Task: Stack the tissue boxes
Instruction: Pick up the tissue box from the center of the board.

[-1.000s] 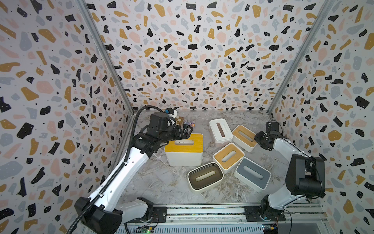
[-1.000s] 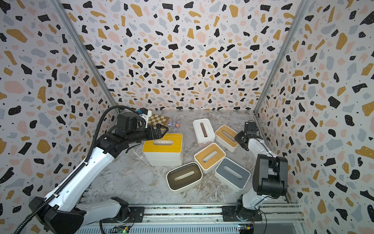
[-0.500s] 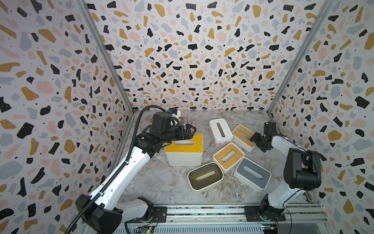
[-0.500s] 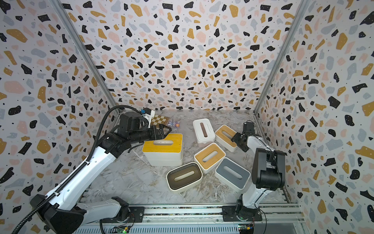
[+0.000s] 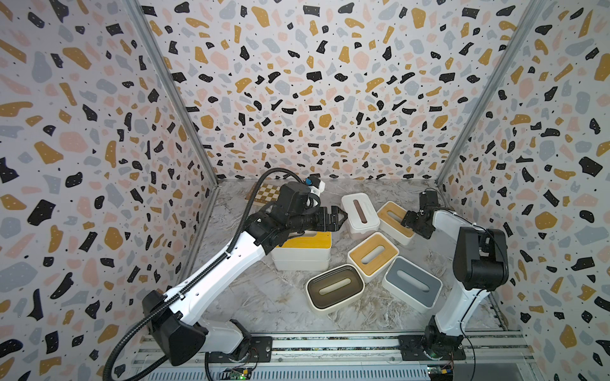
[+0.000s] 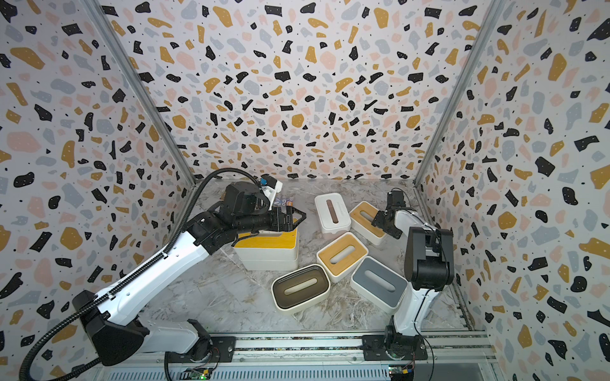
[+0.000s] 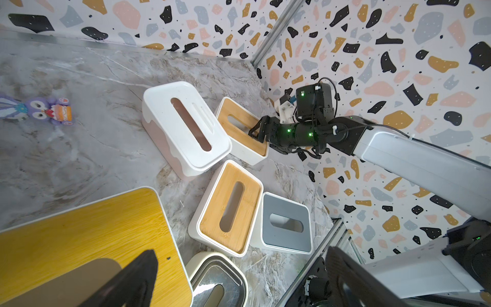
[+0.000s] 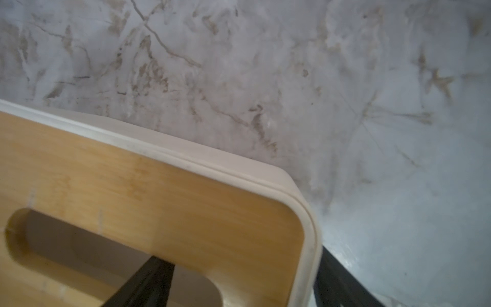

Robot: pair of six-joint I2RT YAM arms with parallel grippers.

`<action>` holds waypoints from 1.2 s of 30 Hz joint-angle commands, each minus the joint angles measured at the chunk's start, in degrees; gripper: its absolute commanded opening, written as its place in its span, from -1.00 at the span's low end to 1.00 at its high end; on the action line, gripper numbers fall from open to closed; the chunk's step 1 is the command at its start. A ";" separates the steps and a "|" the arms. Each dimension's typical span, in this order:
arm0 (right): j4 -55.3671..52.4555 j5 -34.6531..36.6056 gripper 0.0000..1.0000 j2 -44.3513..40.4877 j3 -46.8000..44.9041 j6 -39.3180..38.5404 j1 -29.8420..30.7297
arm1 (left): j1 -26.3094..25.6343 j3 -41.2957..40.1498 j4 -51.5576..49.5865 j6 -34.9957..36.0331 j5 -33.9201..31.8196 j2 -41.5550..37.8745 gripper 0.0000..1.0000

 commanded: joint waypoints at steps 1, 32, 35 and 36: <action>-6.19 1.73 0.57 2.04 1.47 -6.20 0.37 | -0.68 2.05 1.47 0.03 -1.06 0.68 0.99; -17.02 -7.96 0.99 13.05 26.21 -49.05 1.77 | -1.08 4.28 -1.49 1.90 -0.86 2.05 0.99; -17.10 -7.34 0.97 14.35 27.80 -50.43 1.85 | -1.08 4.36 -1.53 2.10 -1.32 2.11 0.99; -17.51 -7.20 0.96 14.98 28.33 -50.67 1.91 | -1.08 4.47 -1.49 2.13 -1.41 2.20 0.99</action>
